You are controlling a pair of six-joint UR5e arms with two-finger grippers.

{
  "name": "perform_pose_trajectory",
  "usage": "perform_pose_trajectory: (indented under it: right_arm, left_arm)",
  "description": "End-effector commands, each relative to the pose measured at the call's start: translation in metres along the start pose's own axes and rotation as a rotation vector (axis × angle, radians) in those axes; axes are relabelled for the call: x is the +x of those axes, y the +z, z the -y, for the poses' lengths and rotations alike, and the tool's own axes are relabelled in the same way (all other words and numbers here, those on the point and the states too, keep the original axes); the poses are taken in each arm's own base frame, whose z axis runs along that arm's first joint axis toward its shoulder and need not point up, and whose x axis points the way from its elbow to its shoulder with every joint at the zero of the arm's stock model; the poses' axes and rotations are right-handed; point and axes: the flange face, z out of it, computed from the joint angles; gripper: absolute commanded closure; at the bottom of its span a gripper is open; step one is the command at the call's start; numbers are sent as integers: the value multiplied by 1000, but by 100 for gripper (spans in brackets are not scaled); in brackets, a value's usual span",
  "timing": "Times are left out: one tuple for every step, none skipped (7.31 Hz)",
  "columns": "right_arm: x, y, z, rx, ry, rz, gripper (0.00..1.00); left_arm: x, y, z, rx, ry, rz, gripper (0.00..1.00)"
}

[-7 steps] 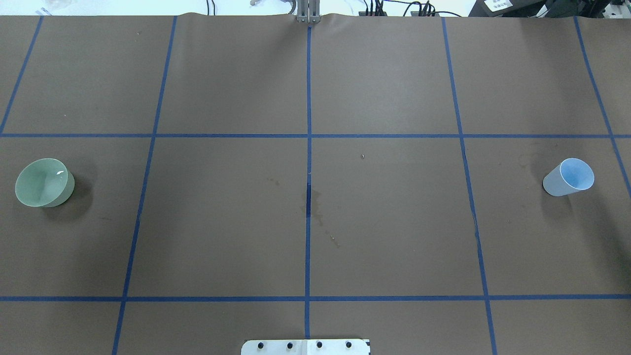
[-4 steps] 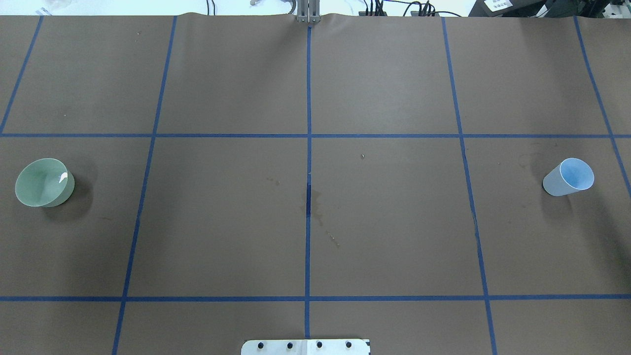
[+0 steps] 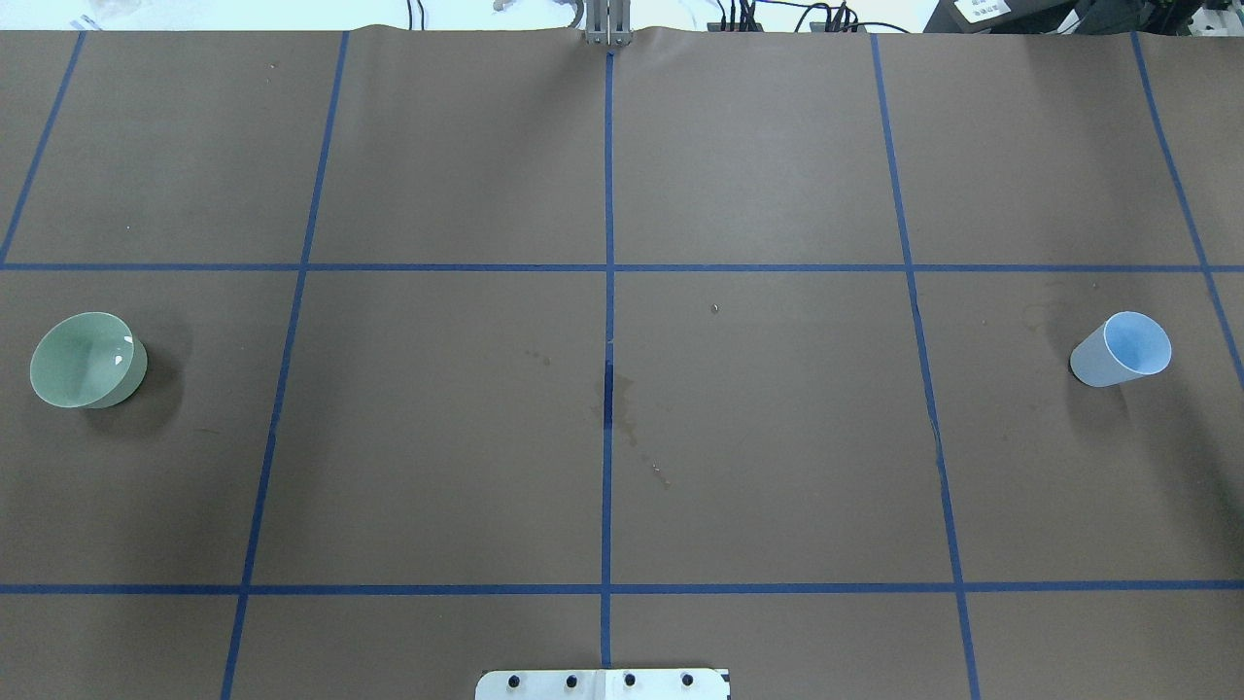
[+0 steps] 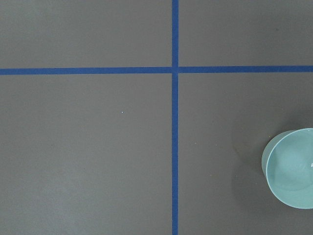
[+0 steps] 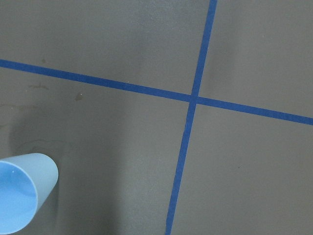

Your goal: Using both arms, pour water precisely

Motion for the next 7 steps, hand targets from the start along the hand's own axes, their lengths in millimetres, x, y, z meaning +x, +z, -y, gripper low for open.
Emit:
perform_pose_trajectory:
  right_arm:
    - [-1,-2,-1,6,-3,1,0]
    - [-2,-3,-1,9,-6,1,0]
    - [-3,-3,-1,8,-5,6,0]
    - [-3,-3,-1,8,-5,4,0]
    - [-4,-5,0,12,-8,6,0]
    - [-3,-3,-2,7,-4,6,0]
    - [0,-1,-9,2,2,9,0]
  left_arm:
    - [-5,5,-11,2,-1,-4,0]
    - [-6,5,-12,0,-10,-4,0]
    - [-5,2,-12,3,-11,-7,0]
    - [-5,3,-13,3,-12,-7,0]
    - [-2,-2,-13,15,-6,-11,0]
    - [2,-8,-19,25,0,2,0]
    - [-5,2,-29,9,-12,5,0]
